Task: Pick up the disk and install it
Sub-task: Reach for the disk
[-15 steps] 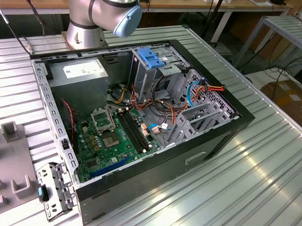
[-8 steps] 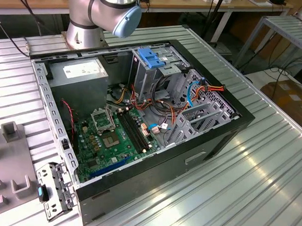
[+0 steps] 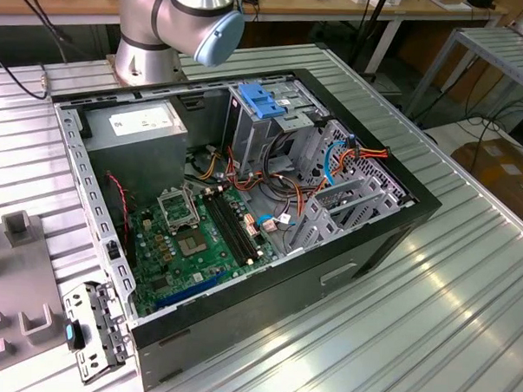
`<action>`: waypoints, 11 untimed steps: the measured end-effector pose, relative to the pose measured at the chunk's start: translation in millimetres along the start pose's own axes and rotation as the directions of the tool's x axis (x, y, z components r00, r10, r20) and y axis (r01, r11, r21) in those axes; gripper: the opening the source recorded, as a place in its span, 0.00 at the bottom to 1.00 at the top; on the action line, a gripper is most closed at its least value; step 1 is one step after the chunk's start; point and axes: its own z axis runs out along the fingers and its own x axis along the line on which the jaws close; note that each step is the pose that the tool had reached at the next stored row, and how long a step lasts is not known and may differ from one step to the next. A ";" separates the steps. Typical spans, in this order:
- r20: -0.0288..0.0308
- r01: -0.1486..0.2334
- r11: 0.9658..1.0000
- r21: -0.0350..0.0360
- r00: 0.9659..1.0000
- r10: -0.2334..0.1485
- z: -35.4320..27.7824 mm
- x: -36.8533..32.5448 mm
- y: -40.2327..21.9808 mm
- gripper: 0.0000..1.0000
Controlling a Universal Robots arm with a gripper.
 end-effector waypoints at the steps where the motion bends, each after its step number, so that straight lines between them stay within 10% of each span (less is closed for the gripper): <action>1: 0.000 0.000 1.000 0.000 1.000 0.000 0.0 2.0 -0.1 0.11; 11: 0.000 0.000 1.000 0.000 1.000 0.000 -0.6 24.6 -1.9 0.11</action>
